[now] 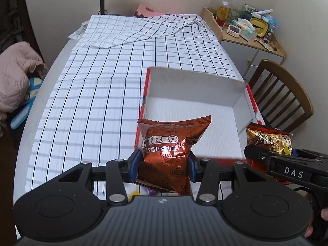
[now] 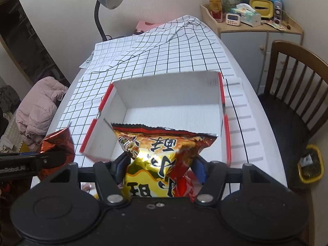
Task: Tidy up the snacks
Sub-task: 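Lower both bags into the box and open both tools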
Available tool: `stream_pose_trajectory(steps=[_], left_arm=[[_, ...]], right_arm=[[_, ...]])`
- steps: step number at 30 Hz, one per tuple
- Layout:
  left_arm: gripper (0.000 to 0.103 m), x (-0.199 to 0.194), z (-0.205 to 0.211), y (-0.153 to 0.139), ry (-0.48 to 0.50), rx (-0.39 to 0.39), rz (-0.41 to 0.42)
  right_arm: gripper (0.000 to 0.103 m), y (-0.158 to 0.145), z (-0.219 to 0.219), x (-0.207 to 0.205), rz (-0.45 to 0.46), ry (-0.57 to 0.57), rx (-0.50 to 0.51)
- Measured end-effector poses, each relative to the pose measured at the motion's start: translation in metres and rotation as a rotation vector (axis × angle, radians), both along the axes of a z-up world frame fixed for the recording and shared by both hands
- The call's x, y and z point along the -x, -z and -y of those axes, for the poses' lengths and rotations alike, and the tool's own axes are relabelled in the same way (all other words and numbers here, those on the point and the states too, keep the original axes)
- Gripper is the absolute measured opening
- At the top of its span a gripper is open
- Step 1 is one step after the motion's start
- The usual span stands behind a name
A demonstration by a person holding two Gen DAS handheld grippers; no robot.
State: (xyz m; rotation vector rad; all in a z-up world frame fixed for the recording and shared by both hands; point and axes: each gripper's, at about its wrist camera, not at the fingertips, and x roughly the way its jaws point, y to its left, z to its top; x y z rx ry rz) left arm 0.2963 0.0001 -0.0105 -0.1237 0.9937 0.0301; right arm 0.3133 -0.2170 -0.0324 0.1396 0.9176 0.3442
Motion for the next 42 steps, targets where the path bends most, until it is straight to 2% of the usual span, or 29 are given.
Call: stream_pose_trajectory(steps=[9, 17, 24, 35, 37, 39, 42], left_arm=[[0.045, -0.065, 0.02, 0.027, -0.017, -0.042, -0.035], [0.045, -0.099, 0.032, 0.063, -0.033, -0.08, -0.102], [0.045, -0.106, 0.041, 0.091, -0.032, -0.109, -0.158], [0.046, -0.103, 0.048, 0.094, -0.06, -0.119, -0.171], [0.052, -0.102, 0.048, 0.092, -0.064, -0.111, -0.168], [0.052, -0.099, 0.047, 0.089, -0.067, -0.108, -0.159], [0.058, -0.096, 0.045, 0.084, -0.081, -0.103, -0.147]], right_arm=[[0.063, 0.023, -0.007, -0.061, -0.02, -0.055, 0.072], [0.063, 0.052, -0.021, -0.085, -0.048, -0.132, 0.146], [0.063, 0.065, -0.029, -0.092, -0.067, -0.198, 0.181], [0.064, 0.073, -0.027, -0.095, -0.069, -0.236, 0.2], [0.064, 0.073, -0.026, -0.094, -0.068, -0.237, 0.203], [0.065, 0.073, -0.025, -0.094, -0.068, -0.238, 0.204], [0.066, 0.071, -0.021, -0.094, -0.069, -0.222, 0.19]])
